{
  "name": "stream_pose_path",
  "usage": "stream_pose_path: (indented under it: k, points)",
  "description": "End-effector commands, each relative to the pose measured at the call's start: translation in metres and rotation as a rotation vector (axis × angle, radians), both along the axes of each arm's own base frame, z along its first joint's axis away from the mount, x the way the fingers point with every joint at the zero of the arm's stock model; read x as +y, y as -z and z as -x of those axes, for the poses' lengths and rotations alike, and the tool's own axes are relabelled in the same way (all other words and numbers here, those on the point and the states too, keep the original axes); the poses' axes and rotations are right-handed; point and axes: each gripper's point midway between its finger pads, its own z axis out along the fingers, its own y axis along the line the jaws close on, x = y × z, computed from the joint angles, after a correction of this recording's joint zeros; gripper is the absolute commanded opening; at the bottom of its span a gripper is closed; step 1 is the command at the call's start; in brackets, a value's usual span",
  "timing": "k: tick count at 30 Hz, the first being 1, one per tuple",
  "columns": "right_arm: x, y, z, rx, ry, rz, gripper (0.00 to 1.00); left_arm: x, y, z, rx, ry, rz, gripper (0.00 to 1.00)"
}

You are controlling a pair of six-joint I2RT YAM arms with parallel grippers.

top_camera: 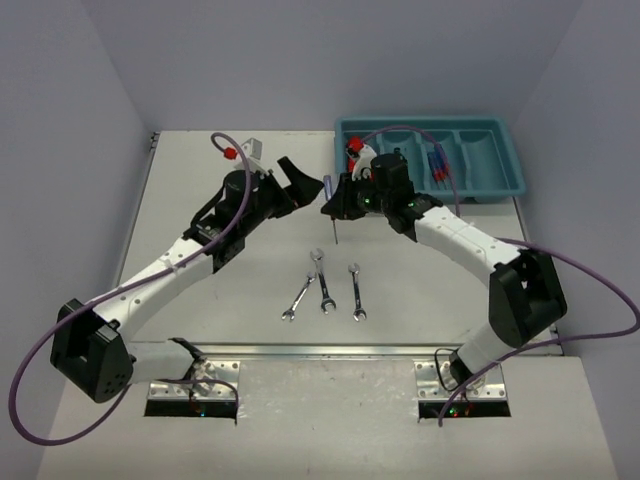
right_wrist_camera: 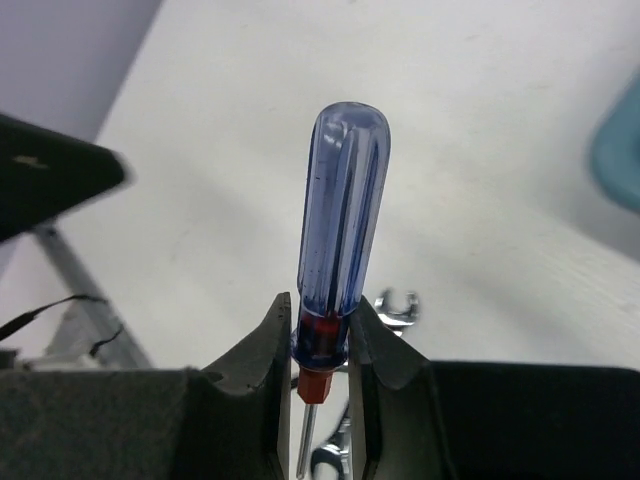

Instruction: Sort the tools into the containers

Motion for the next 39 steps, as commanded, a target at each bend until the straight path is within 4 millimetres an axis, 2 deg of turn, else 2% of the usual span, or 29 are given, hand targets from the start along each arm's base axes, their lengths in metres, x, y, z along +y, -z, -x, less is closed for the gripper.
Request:
stream_pose_path:
  k: [1,2,4,5,7,10,11,12,13,14,17,18,19,20,21,25,27,28,31,32,33,34,35,36,38,39]
  points:
    - [-0.138,0.023,-0.068,0.025,0.313,0.440,0.00,0.066,0.008,0.008,0.056,-0.187,-0.352,1.00]
    - [-0.175,0.026,-0.084,0.034,0.385,0.523,0.00,0.071,0.010,0.012,0.055,-0.166,-0.419,1.00]
    - [-0.234,0.020,-0.106,0.018,0.504,0.670,0.00,0.078,0.016,0.021,0.055,-0.127,-0.499,1.00]
    - [-0.246,0.033,-0.113,0.044,0.513,0.715,0.00,0.081,0.023,0.026,0.076,-0.112,-0.531,1.00]
    - [-0.280,0.023,-0.136,0.032,0.587,0.773,0.00,0.089,0.031,0.037,0.101,-0.082,-0.588,1.00]
    - [-0.314,0.020,-0.176,0.030,0.630,0.809,0.00,0.094,0.036,0.052,0.121,-0.027,-0.637,1.00]
    - [-0.318,0.019,-0.187,0.018,0.620,0.804,0.00,0.095,0.039,0.058,0.130,-0.001,-0.649,1.00]
    - [-0.317,0.006,-0.197,-0.019,0.598,0.801,0.00,0.095,0.045,0.064,0.144,0.020,-0.655,1.00]
    - [-0.330,0.014,-0.210,-0.008,0.602,0.827,0.00,0.098,0.048,0.073,0.140,0.048,-0.670,1.00]
    - [-0.333,0.034,-0.217,0.020,0.586,0.851,0.00,0.100,0.052,0.077,0.137,0.059,-0.682,1.00]
    - [-0.337,0.036,-0.232,-0.002,0.582,0.877,0.01,0.110,0.070,0.086,0.127,0.031,-0.687,1.00]
    - [-0.337,0.039,-0.234,-0.005,0.581,0.877,0.10,0.110,0.067,0.088,0.102,0.024,-0.659,1.00]
    - [-0.337,0.039,-0.237,-0.016,0.583,0.875,0.34,0.108,0.067,0.089,0.076,0.019,-0.629,1.00]
    - [-0.336,0.037,-0.238,-0.020,0.590,0.867,0.66,0.108,0.071,0.092,0.065,0.022,-0.615,1.00]
    - [-0.335,0.033,-0.237,-0.023,0.599,0.850,0.83,0.106,0.077,0.097,0.057,0.041,-0.601,1.00]
    - [-0.319,0.005,-0.230,-0.032,0.613,0.744,0.90,0.115,0.065,0.097,0.024,-0.010,-0.596,1.00]
    - [-0.305,-0.028,-0.215,-0.041,0.650,0.661,0.91,0.120,0.064,0.095,0.025,-0.045,-0.601,1.00]
    - [-0.295,-0.036,-0.206,-0.039,0.648,0.631,0.92,0.122,0.064,0.095,0.030,-0.054,-0.604,1.00]
    - [-0.223,-0.036,-0.141,-0.003,0.554,0.491,0.99,0.131,0.065,0.093,0.050,-0.111,-0.622,1.00]
    - [-0.223,-0.036,-0.140,-0.003,0.553,0.491,0.99,0.131,0.065,0.093,0.050,-0.111,-0.621,1.00]
    - [-0.185,-0.026,-0.104,0.005,0.505,0.485,0.99,0.133,0.068,0.093,0.063,-0.117,-0.627,1.00]
    - [-0.179,-0.023,-0.095,0.002,0.508,0.494,0.99,0.133,0.068,0.093,0.065,-0.119,-0.628,1.00]
    - [-0.161,-0.006,-0.074,0.043,0.494,0.495,0.99,0.134,0.069,0.093,0.070,-0.123,-0.632,1.00]
    - [-0.140,0.016,-0.045,0.096,0.473,0.498,0.99,0.135,0.070,0.093,0.077,-0.129,-0.636,1.00]
    - [-0.102,0.031,-0.013,0.122,0.410,0.501,0.99,0.137,0.071,0.092,0.083,-0.138,-0.640,1.00]
    - [-0.094,0.044,0.000,0.150,0.404,0.516,0.99,0.137,0.072,0.093,0.083,-0.136,-0.639,1.00]
